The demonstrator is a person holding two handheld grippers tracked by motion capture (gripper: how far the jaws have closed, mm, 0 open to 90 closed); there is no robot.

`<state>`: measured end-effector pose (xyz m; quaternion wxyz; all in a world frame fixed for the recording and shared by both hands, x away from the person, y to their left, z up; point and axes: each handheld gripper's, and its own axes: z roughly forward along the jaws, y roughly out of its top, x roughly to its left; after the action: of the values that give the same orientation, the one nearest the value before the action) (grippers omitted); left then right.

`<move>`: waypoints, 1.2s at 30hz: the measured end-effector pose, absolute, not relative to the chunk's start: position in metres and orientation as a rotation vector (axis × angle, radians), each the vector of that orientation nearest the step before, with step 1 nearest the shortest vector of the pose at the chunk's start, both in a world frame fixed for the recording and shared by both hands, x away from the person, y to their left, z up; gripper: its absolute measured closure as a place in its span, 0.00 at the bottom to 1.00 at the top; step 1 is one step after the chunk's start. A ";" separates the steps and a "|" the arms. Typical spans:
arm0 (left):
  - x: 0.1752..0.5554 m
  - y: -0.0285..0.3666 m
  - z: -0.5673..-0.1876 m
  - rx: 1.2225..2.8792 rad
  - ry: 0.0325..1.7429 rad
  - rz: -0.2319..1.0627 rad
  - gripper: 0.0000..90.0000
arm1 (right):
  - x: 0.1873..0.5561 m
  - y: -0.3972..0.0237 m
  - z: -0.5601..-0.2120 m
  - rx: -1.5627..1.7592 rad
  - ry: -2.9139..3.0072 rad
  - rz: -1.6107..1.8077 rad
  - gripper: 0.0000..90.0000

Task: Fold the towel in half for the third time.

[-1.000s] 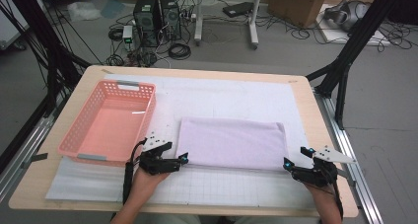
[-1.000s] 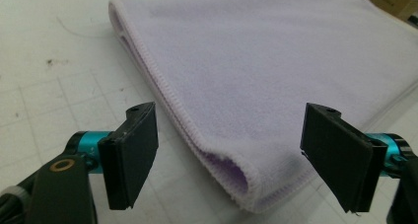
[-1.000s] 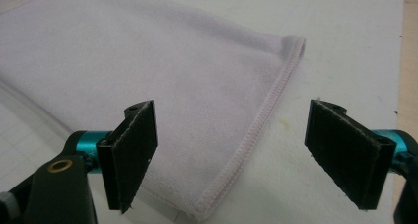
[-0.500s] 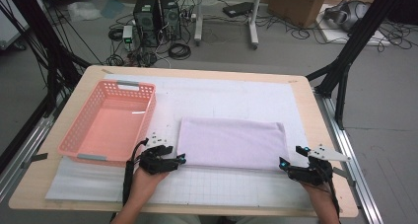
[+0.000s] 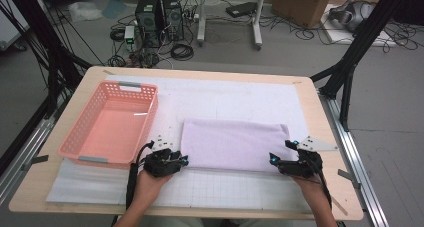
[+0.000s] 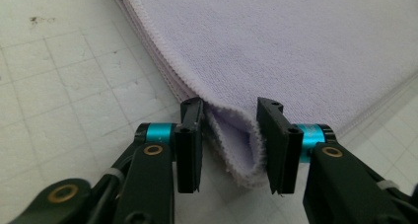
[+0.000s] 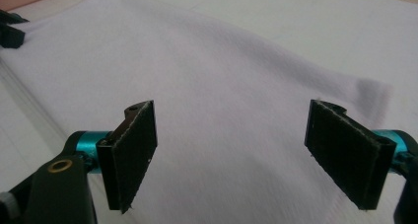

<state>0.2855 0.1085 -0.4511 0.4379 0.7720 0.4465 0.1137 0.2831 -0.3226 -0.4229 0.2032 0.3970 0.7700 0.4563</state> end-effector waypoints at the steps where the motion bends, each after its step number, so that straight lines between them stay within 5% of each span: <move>1: 0.286 0.109 -0.451 1.913 1.110 0.268 0.76 | 0.288 -0.318 -0.421 1.101 2.163 1.279 0.21; 6: 0.286 0.107 -0.452 1.908 1.105 0.249 0.87 | 0.314 -0.288 -0.412 1.050 2.218 1.286 0.21; 19: 0.288 0.112 -0.453 1.862 1.142 0.179 0.89 | 0.369 -0.222 -0.388 0.940 2.348 1.272 0.22; 36: 0.289 0.116 -0.453 1.840 1.155 0.143 0.90 | 0.424 -0.139 -0.405 0.853 2.537 1.152 0.33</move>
<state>0.2887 0.1159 -0.4534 0.4638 0.7489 0.4698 0.0581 0.4241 -0.1389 -0.4052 0.1137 0.2910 0.8649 0.3928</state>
